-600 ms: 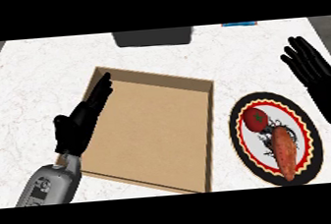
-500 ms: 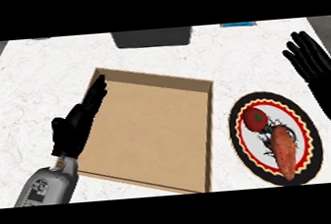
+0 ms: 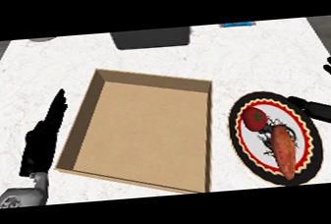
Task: Pick the sweet potato from the plate and place it in the cardboard box
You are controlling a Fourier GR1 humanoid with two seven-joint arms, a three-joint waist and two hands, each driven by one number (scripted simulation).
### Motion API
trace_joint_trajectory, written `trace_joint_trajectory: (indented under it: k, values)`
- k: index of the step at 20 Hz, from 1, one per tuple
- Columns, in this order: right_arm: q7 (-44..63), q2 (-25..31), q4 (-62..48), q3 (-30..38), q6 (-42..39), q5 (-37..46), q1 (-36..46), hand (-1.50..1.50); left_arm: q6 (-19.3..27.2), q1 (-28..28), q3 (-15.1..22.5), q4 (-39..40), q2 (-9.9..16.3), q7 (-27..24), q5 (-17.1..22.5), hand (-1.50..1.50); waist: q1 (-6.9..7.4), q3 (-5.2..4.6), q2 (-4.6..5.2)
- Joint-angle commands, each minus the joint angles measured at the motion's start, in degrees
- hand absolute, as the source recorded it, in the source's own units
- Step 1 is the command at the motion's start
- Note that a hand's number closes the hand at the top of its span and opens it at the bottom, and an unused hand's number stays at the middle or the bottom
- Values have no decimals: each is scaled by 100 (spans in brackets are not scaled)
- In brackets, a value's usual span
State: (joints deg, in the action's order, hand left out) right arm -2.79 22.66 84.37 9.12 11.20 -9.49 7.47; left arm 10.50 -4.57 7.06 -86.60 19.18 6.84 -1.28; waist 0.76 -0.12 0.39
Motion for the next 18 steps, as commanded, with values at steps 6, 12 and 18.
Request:
trace_joint_trajectory:
  k: [6,12,18]
  values:
    - [-593,363,-265,29,-374,496,-660,-150,38,603,-188,-19,-24,-477,-173,0,-71,8,-42]
    - [283,1673,74,-625,-1281,1385,-986,-150,-49,359,-232,-1,-4,-161,-74,0,-98,-2,-37]
    - [1410,2534,537,-1249,-2635,1505,-1070,-150,-40,573,-193,-254,-20,-269,-123,0,-39,0,-46]
